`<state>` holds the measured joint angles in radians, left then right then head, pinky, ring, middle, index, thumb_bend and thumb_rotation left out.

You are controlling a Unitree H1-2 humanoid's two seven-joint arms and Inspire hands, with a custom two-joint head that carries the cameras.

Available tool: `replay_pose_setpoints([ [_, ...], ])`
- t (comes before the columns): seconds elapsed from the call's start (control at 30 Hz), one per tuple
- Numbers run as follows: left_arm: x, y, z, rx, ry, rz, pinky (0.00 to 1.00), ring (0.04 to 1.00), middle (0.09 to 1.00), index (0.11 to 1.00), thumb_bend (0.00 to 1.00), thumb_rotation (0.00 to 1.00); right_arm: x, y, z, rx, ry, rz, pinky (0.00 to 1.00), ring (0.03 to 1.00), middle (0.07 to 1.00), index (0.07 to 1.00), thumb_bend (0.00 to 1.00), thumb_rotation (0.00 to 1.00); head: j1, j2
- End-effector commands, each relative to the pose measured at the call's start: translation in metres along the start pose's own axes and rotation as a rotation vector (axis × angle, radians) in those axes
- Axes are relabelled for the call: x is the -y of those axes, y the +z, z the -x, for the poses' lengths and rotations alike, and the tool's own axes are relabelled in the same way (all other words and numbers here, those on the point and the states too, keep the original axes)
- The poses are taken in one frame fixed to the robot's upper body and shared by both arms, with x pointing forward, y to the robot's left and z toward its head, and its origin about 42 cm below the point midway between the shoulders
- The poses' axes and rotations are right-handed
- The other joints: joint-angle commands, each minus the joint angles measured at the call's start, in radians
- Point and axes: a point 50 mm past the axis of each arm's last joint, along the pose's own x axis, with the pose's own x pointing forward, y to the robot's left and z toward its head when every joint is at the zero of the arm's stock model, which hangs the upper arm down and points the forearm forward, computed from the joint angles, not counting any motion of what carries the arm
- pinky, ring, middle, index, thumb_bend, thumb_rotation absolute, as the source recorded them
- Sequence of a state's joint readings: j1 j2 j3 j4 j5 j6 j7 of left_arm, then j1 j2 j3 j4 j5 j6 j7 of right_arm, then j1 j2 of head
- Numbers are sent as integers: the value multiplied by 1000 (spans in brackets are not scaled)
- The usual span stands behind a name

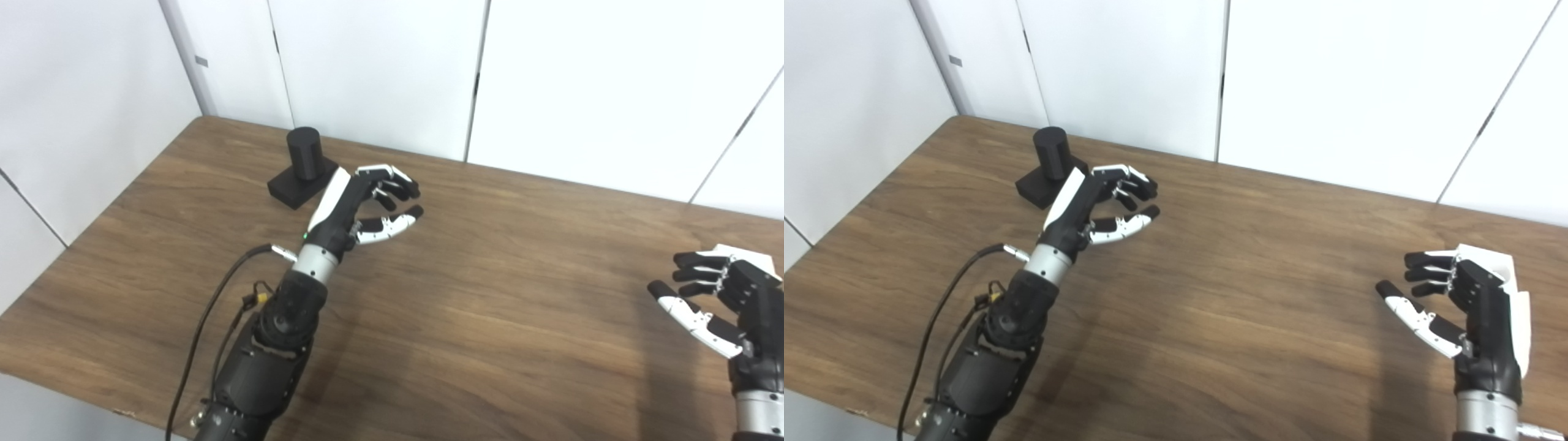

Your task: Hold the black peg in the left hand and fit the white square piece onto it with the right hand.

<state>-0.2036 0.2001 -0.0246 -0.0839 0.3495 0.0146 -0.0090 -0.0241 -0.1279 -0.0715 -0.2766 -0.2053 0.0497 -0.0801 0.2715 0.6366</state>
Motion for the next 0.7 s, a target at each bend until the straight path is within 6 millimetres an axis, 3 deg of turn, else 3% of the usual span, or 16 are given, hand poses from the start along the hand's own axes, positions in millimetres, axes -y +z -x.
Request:
replay_pose_setpoints([
  [0.0, -20, 21, -17, 82, 63, -64, 542, 630, 675, 498, 513, 72, 6, 13, -9, 74, -11, -2, 452, 540, 592, 489, 493, 115, 2, 0],
  [0.03, -22, 20, -20, 73, 74, -82, 553, 650, 691, 498, 513, 73, 6, 13, -9, 73, -11, -2, 453, 542, 592, 489, 493, 115, 2, 0],
  [0.07, -26, 20, -22, 61, 86, -103, 568, 668, 704, 592, 633, 138, 6, 13, -9, 69, -11, -6, 454, 545, 593, 489, 494, 115, 4, 0],
  [0.13, -32, 21, -26, 47, 108, -127, 598, 703, 735, 685, 740, 214, 6, 13, -8, 59, -11, -12, 456, 551, 597, 489, 494, 115, 5, 1],
  [0.43, -56, 20, -44, 22, 190, -152, 590, 728, 791, 739, 742, 170, 8, 12, -7, 50, -6, -26, 467, 566, 611, 490, 493, 116, 8, 3],
  [0.57, -70, 22, -53, -4, 220, -230, 698, 799, 817, 776, 788, 306, 8, 12, -7, 50, -6, -19, 465, 562, 611, 490, 492, 116, 9, 2],
  [0.67, -80, 23, -59, -8, 238, -250, 729, 830, 838, 804, 805, 328, 8, 12, -7, 47, -7, -21, 458, 553, 605, 490, 492, 116, 10, 1],
])
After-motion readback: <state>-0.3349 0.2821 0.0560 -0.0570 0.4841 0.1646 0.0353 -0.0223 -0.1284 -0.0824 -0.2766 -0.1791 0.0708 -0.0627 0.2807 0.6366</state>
